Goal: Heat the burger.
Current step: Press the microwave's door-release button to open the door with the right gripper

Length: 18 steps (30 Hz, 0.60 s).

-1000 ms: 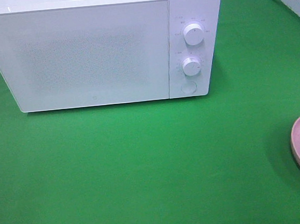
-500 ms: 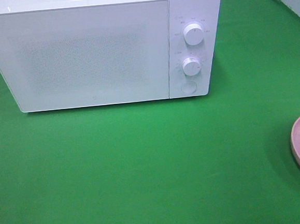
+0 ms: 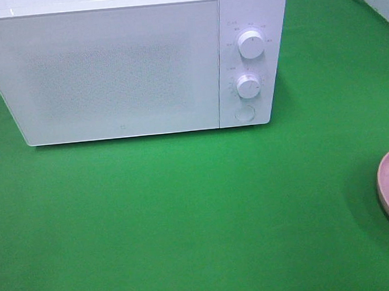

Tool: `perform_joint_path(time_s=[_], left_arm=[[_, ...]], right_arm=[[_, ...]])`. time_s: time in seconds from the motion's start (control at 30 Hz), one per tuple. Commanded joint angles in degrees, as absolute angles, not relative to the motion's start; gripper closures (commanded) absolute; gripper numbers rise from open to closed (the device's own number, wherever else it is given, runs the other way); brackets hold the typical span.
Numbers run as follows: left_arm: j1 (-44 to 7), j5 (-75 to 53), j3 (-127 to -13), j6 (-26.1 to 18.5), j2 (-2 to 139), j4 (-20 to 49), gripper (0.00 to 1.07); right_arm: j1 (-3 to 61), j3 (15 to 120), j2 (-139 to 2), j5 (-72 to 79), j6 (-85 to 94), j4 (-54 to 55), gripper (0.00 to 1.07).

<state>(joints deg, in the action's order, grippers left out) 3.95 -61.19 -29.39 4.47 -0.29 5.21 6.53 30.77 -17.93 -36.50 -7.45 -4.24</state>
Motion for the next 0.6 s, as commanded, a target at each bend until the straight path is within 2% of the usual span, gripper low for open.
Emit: perform_joint_path(time_s=[0.03,0.6], left_arm=[[3.9,-60.9,-29.5,4.8,-0.3,5.4,0.07],[3.9,-60.9,-29.5,4.8,-0.3,5.4,0.07]], right_arm=[[6.3,31.2,-19.9,-33.3,-7.4,-4.5,0.33],[6.3,31.2,-38.8,-20.9,-7.4,-4.5,0.33]])
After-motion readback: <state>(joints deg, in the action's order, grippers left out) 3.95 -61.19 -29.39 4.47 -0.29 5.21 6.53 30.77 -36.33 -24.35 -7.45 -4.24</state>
